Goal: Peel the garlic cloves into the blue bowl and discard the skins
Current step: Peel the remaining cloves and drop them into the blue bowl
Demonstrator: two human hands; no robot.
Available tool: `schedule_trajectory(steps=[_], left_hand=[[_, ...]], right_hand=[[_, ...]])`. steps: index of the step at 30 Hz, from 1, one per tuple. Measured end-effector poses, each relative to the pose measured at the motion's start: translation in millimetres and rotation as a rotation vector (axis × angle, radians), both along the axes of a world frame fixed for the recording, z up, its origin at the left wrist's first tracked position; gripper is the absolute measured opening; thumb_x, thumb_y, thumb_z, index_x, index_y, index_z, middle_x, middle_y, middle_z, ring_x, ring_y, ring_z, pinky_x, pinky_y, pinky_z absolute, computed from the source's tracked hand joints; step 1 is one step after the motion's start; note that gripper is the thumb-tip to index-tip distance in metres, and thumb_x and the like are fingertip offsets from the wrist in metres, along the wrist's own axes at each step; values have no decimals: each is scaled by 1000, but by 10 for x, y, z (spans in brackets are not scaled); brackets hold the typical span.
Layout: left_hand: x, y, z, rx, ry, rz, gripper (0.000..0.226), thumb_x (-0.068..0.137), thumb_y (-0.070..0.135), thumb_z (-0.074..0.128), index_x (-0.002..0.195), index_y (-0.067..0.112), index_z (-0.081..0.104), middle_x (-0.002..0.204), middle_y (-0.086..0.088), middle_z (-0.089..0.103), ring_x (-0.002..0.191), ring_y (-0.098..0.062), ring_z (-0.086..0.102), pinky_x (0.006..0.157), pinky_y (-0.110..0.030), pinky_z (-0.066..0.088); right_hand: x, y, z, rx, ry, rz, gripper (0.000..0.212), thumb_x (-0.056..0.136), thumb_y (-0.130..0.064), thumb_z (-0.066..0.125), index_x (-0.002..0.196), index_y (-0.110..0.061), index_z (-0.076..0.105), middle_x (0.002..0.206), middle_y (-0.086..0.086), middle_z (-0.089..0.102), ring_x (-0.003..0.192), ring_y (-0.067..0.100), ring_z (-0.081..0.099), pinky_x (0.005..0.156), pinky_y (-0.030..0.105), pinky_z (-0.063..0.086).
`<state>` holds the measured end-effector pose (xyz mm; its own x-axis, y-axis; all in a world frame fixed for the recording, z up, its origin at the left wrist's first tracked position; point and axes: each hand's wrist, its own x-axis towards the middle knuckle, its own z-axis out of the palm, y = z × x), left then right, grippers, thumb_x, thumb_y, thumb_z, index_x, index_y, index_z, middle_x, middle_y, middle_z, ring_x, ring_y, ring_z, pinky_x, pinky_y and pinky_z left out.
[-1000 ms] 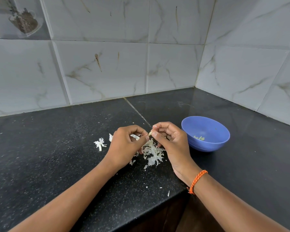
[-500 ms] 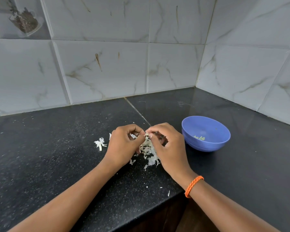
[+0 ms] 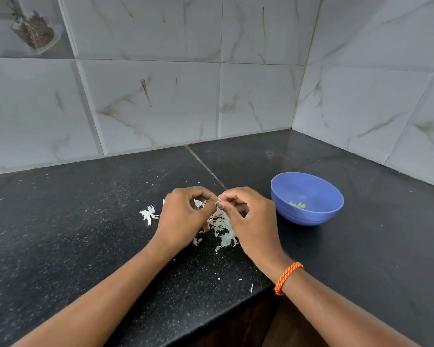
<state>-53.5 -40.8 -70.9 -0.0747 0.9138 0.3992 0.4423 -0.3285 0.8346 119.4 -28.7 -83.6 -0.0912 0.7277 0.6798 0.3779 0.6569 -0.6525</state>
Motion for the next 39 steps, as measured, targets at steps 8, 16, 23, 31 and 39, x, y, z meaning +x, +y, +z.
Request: schedule_trajectory(steps=[8,16,23,31,39], left_hand=[[-1,7,12,-43,-67,-13,14,97,15,78,84,20,80,54,-5,69,46,-23,64,51,-25,47],[46,-16,10,-79,-161,-39,16,99,13,75,83,14,78,60,-1,68,46,-22,63,45,-25,40],[38,-33,26,-161,-204,-70,14,102,12,67,92,12,77,86,-4,75,55,-30,70,45,-26,40],[-1,-28,24,-129,-201,-112,12,101,18,76,92,11,80,83,-6,77,54,-26,67,41,-25,40],[9,-17,14,-181,-314,-132,13,100,17,77,96,5,79,89,-15,79,55,-26,65,41,-24,38]], right_hand=[[20,30,-3,-148,117,104,7,95,-9,80,100,-14,81,89,-8,79,87,14,77,78,34,64],[41,54,-21,-178,205,160,11,97,-3,75,106,-6,82,89,-1,81,78,16,79,72,26,63],[26,80,-78,-187,156,102,23,98,-4,75,118,-14,82,104,-6,82,92,8,79,83,36,66],[22,61,-63,-95,71,79,25,98,-4,73,114,-21,83,100,-13,78,94,14,77,79,42,65],[37,38,-21,-210,226,202,17,100,-1,70,109,-9,81,99,-1,81,91,20,80,83,40,66]])
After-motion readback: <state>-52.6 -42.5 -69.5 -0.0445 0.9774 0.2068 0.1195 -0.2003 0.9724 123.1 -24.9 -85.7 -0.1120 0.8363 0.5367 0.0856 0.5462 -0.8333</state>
